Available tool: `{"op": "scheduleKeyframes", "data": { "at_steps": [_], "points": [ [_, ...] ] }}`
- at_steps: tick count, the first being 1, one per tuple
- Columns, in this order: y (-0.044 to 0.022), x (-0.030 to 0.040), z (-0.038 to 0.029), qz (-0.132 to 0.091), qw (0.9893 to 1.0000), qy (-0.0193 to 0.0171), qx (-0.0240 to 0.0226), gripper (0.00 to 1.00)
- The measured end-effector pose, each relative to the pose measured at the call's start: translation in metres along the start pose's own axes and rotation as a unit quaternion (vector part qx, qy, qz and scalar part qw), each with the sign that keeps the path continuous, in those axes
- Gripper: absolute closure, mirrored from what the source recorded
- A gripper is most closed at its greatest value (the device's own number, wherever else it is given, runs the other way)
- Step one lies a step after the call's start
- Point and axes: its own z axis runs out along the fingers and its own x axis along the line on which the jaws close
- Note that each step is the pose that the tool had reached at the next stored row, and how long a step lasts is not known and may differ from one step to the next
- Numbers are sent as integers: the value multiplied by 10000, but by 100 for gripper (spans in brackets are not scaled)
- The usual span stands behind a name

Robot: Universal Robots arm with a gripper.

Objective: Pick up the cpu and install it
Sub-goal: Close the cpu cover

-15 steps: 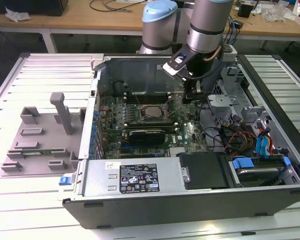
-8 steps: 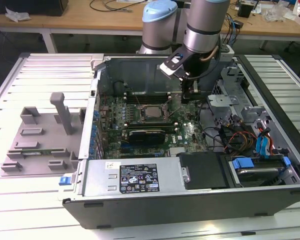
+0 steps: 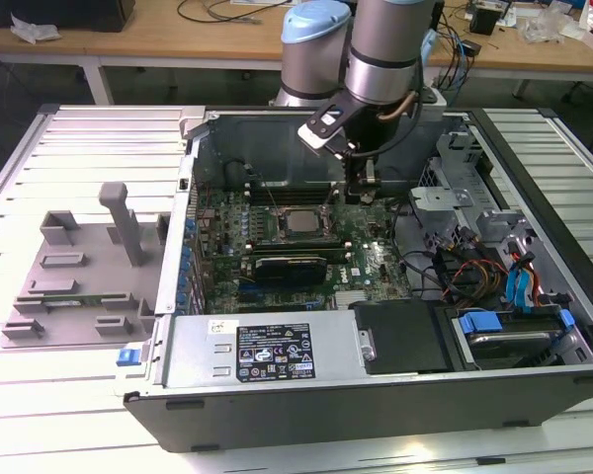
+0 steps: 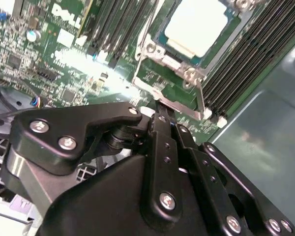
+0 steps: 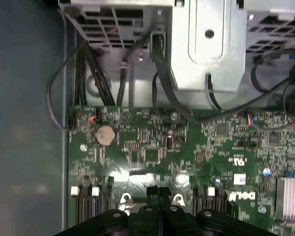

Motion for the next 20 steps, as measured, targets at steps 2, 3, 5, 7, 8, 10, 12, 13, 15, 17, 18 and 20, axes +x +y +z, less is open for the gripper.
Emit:
{"op": "scheduleKeyframes", "data": {
  "at_steps": [2,3,5,7,8,10,12,13,15,17,18,20],
  "points": [
    [-97,2,1,0,10000,0,-8,89],
    [-143,3,2,1,10000,0,-13,89],
    [-207,5,2,1,10000,-1,-18,89],
    [-312,8,4,1,10000,0,-27,89],
    [-318,8,4,1,10000,0,-28,89],
    [-318,8,4,0,10000,-1,-28,89],
    [-320,8,9,0,10000,0,-28,89],
    [-326,8,27,-14,10000,-1,-27,89],
    [-340,8,44,-106,9999,-3,-27,89],
    [-341,9,56,-302,9995,-5,-31,89],
    [-341,9,59,-375,9993,-6,-32,89],
    [-341,9,71,-717,9974,-10,-36,89]
  ]
}}
